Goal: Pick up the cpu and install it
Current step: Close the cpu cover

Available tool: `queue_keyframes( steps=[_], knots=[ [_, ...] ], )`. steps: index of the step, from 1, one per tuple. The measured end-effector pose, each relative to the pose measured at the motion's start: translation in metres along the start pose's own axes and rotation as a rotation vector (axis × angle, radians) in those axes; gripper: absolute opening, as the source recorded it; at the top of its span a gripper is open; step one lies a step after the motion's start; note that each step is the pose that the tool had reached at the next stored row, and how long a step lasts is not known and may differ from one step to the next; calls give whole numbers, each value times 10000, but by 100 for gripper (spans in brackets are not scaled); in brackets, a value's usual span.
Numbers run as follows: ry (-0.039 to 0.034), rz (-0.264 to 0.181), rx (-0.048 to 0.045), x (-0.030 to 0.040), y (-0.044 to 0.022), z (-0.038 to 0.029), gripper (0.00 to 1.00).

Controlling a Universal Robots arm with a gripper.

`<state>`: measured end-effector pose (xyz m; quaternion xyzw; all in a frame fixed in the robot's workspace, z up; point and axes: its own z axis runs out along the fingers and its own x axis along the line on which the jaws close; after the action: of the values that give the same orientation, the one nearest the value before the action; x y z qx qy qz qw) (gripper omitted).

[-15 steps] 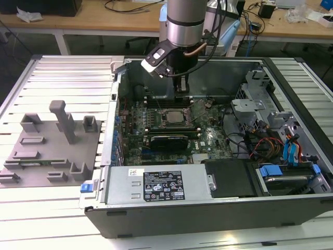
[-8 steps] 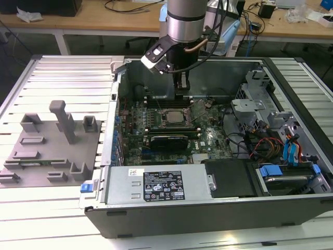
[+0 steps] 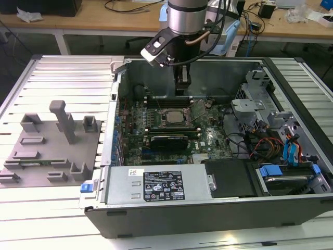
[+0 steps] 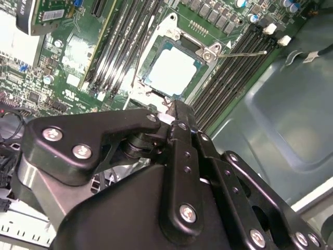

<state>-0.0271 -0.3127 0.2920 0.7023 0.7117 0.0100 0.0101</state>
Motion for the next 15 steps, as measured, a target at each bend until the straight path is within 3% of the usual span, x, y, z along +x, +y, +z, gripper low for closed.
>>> queue_keyframes(
  steps=[7, 15],
  knots=[
    [-3, 0, 2, -1, 45, 0, 11],
    [-2, 0, 3, -3, 186, 4, 11]
  ],
)
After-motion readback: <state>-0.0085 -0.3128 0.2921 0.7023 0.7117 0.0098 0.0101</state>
